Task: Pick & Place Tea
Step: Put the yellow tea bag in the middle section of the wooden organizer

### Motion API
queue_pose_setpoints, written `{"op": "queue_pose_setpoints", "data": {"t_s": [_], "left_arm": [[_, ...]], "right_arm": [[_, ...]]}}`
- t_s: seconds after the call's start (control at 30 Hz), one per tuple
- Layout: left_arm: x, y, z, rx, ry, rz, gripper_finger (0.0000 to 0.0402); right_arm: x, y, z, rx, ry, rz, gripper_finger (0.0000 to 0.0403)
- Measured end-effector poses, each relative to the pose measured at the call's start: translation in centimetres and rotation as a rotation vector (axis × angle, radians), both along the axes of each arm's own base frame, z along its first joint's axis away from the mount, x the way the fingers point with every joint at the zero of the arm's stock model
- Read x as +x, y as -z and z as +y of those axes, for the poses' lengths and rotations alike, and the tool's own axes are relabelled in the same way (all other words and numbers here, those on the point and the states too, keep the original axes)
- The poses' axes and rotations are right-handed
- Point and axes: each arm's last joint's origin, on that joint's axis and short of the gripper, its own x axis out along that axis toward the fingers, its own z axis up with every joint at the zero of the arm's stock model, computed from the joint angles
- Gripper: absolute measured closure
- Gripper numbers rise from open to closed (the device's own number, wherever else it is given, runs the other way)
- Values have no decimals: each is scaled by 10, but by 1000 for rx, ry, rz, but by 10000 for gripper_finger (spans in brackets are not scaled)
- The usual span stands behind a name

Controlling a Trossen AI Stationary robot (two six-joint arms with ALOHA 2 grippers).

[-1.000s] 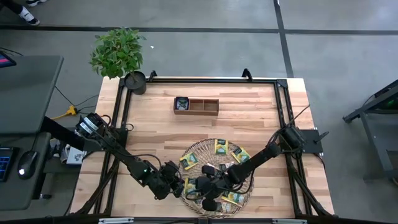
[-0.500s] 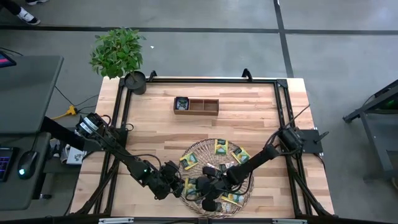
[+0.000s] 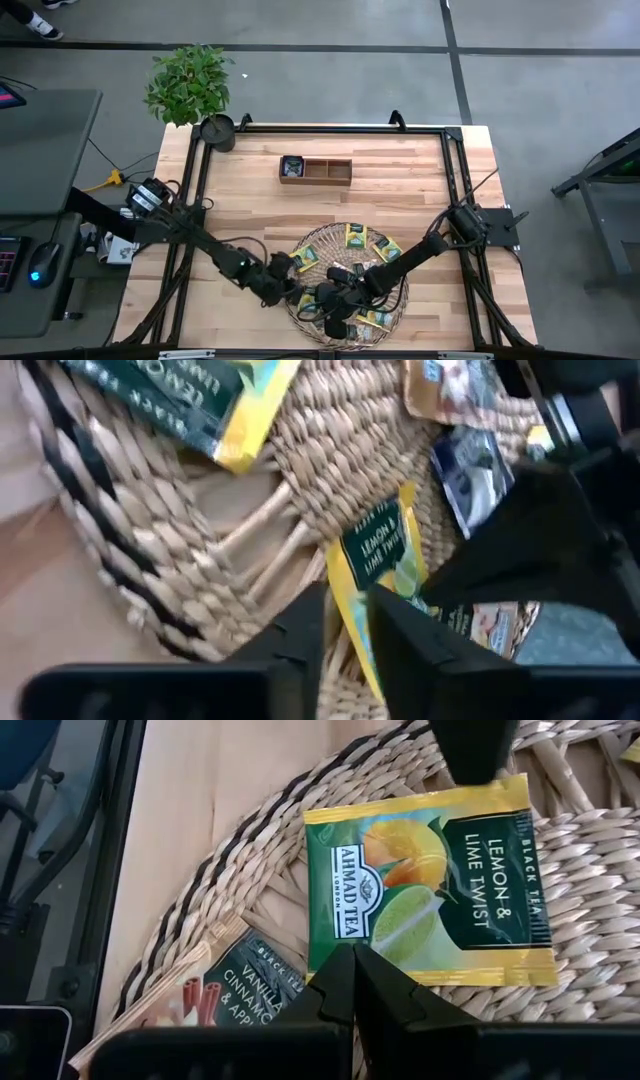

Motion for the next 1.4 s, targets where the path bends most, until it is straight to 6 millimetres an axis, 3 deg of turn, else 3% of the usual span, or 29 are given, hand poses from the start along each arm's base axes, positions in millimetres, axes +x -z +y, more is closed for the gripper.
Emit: {"op": "queue_pose_setpoints", "data": {"t_s": [0.17,0.3,0.83,1.03,1.2,1.4], "left_arm": [[9,0,13,-30,-18,19,261],[12,0,18,-55,-13,35,238],[13,-2,15,-118,8,26,234],[16,8,13,-145,0,36,234],[22,17,9,-169,12,15,254],[21,20,10,-148,9,30,338]], "right_arm": [[0,0,0,1,2,2,403],[0,0,0,1,3,3,403],[0,1,0,-3,3,3,403],[0,1,-1,-4,3,2,403],[-1,1,-1,-5,0,7,403],[-1,1,-1,-1,1,8,403]]}}
